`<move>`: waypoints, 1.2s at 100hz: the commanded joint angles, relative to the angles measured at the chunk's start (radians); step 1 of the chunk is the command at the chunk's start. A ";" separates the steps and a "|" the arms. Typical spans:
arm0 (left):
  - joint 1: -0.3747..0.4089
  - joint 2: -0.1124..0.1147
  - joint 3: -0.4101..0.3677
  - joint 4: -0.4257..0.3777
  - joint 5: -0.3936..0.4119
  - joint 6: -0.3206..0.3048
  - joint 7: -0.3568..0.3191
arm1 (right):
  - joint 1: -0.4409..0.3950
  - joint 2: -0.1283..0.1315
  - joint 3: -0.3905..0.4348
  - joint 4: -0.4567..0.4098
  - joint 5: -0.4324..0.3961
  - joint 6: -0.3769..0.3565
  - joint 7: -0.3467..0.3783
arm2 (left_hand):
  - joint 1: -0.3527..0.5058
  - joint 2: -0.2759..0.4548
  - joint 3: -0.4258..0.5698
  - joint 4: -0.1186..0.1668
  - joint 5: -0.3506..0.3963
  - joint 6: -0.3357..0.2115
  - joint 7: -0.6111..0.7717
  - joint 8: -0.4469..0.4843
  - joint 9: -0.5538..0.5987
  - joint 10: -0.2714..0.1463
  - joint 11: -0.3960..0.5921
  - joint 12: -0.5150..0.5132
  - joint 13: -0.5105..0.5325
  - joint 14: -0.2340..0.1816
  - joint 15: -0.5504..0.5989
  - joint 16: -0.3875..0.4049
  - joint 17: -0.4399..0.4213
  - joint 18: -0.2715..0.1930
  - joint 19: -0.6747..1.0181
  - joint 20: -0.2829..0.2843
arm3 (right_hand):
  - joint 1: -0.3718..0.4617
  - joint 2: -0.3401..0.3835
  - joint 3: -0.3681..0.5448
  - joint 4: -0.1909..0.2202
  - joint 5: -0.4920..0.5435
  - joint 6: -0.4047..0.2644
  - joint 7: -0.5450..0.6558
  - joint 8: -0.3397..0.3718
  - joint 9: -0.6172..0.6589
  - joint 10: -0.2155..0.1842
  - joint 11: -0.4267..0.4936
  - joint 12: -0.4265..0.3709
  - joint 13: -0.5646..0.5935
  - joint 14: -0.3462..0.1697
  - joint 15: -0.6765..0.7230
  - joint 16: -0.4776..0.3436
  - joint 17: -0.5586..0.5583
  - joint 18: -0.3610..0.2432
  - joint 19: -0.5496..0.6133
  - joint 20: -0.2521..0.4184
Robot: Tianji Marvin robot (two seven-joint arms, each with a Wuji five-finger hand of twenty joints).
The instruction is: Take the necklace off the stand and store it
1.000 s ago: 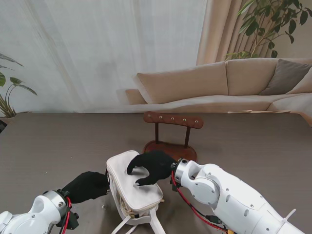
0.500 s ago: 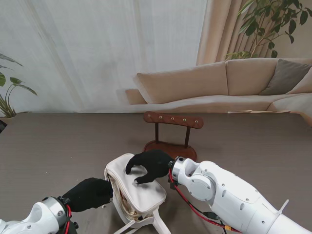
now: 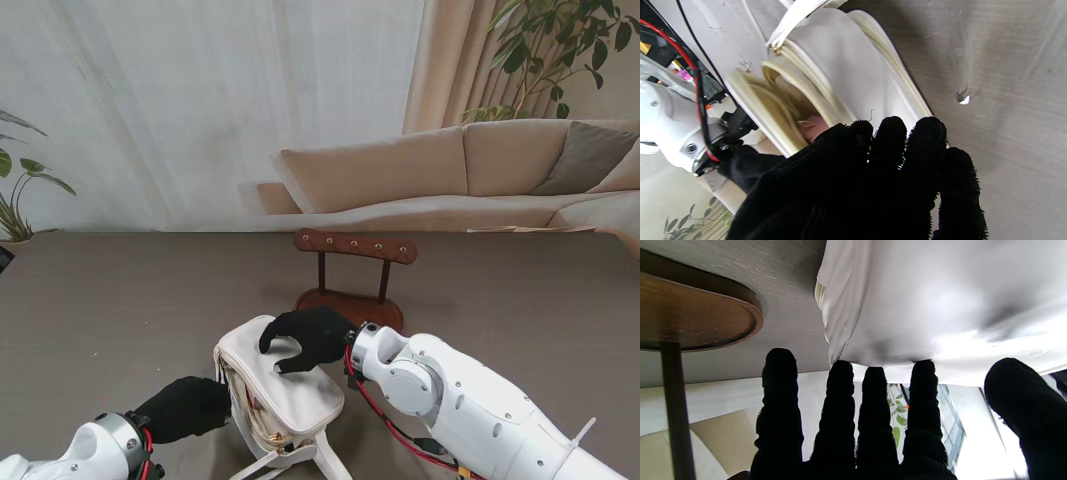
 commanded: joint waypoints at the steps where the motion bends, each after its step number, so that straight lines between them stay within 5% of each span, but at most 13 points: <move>1: -0.001 -0.005 0.013 0.029 -0.006 0.011 -0.020 | -0.010 0.000 -0.003 -0.001 0.001 0.023 0.016 | 0.045 0.006 0.004 0.001 0.074 -0.096 0.161 0.057 -0.015 -0.014 -0.022 -0.016 0.014 0.096 -0.049 -0.016 -0.006 -0.068 0.044 0.005 | -0.010 0.026 -0.031 -0.006 -0.016 0.053 -0.029 -0.016 -0.008 0.055 0.016 0.003 0.065 0.194 0.046 0.029 -0.277 0.006 -0.009 -0.006; 29: -0.051 -0.005 0.040 0.088 0.013 0.031 -0.010 | 0.074 -0.029 -0.049 -0.014 0.023 0.137 0.020 | 0.044 0.005 0.006 0.000 0.075 -0.097 0.161 0.058 -0.029 -0.010 -0.071 -0.069 -0.018 0.095 -0.077 -0.030 -0.016 -0.070 0.032 0.000 | -0.018 0.052 -0.051 0.003 -0.088 0.089 -0.032 -0.016 -0.066 0.068 0.026 0.008 0.066 0.203 0.045 0.035 -0.256 0.005 0.013 0.005; 70: -0.076 -0.006 0.052 0.116 0.020 0.046 -0.001 | 0.230 -0.094 -0.186 0.087 0.049 0.243 0.000 | 0.042 0.001 0.013 -0.002 0.078 -0.096 0.162 0.057 -0.040 -0.007 -0.119 -0.154 -0.053 0.089 -0.102 -0.043 -0.021 -0.073 0.023 -0.002 | -0.020 0.043 -0.062 0.002 -0.194 0.122 -0.040 -0.030 -0.181 0.104 0.048 0.015 0.009 0.193 0.044 0.032 -0.250 -0.011 0.041 0.010; 85: -0.076 -0.007 0.057 0.115 0.024 0.057 0.006 | 0.294 -0.113 -0.245 0.125 0.108 0.232 0.066 | 0.040 0.002 0.014 -0.003 0.078 -0.097 0.161 0.057 -0.043 -0.008 -0.126 -0.175 -0.062 0.087 -0.108 -0.048 -0.023 -0.071 0.016 -0.005 | -0.026 0.051 -0.148 -0.005 -0.199 0.116 -0.038 -0.040 -0.213 0.099 0.048 0.009 -0.046 0.182 0.034 0.023 -0.293 -0.018 0.019 0.004; 96: -0.074 -0.008 0.058 0.112 0.026 0.064 0.008 | 0.337 -0.122 -0.293 0.150 0.130 0.211 0.113 | 0.041 0.001 0.014 -0.003 0.078 -0.095 0.161 0.057 -0.044 -0.007 -0.129 -0.184 -0.066 0.088 -0.111 -0.050 -0.025 -0.072 0.014 -0.006 | -0.043 0.100 -0.308 0.003 -0.223 0.128 -0.067 -0.053 -0.253 0.108 0.036 0.000 -0.089 0.175 0.019 0.017 -0.321 -0.026 -0.018 0.009; 120: -0.066 -0.009 0.054 0.110 0.027 0.064 0.015 | 0.397 -0.157 -0.369 0.225 0.186 0.178 0.172 | 0.040 0.003 0.013 -0.003 0.077 -0.097 0.161 0.058 -0.044 -0.008 -0.127 -0.193 -0.071 0.086 -0.113 -0.053 -0.029 -0.073 0.008 -0.009 | -0.076 0.067 -0.350 0.014 -0.194 0.154 -0.059 -0.036 -0.284 0.111 0.063 0.011 -0.139 0.162 0.009 0.016 -0.356 -0.035 -0.064 0.013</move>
